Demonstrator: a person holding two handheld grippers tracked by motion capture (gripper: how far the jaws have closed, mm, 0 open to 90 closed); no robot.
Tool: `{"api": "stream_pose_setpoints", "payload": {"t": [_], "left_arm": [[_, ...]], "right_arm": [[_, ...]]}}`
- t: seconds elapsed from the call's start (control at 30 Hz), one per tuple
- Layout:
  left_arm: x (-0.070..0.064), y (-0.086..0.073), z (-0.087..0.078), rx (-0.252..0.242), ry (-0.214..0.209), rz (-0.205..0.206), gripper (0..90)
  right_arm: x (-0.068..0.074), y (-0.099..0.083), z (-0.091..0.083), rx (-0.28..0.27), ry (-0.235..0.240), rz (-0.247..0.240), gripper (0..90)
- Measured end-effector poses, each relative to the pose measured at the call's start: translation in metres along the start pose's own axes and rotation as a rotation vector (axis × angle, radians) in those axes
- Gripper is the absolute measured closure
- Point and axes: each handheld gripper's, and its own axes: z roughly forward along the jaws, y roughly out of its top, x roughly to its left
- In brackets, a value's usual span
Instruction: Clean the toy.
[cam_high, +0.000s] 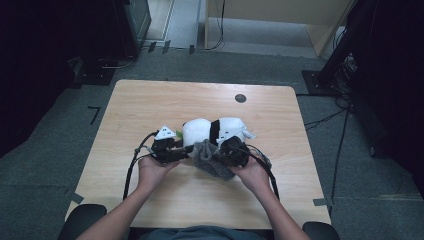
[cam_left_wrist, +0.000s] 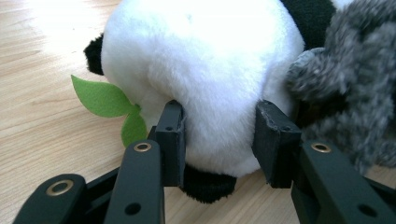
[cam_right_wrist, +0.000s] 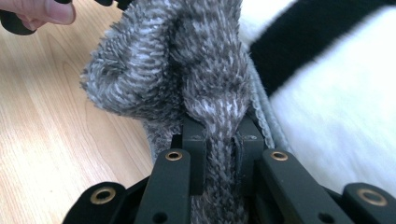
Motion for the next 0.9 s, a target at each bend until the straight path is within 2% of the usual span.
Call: {"api": "stream_pose_setpoints", "payload": {"t": [0.3, 0.53, 0.9], "left_arm": [[-0.001, 0.000, 0.000, 0.000, 0.000, 0.000, 59.1], [-0.001, 0.000, 0.001, -0.001, 0.001, 0.000, 59.4], [-0.001, 0.000, 0.001, -0.001, 0.004, -0.005, 59.9]], "right_arm": [[-0.012, -0.010, -0.019, 0.007, -0.025, 0.011, 79.7], [-0.021, -0.021, -0.034, 0.043, -0.050, 0.007, 79.3], [-0.048, -0.046, -0.054, 0.075, -0.114, 0.075, 79.2]]}}
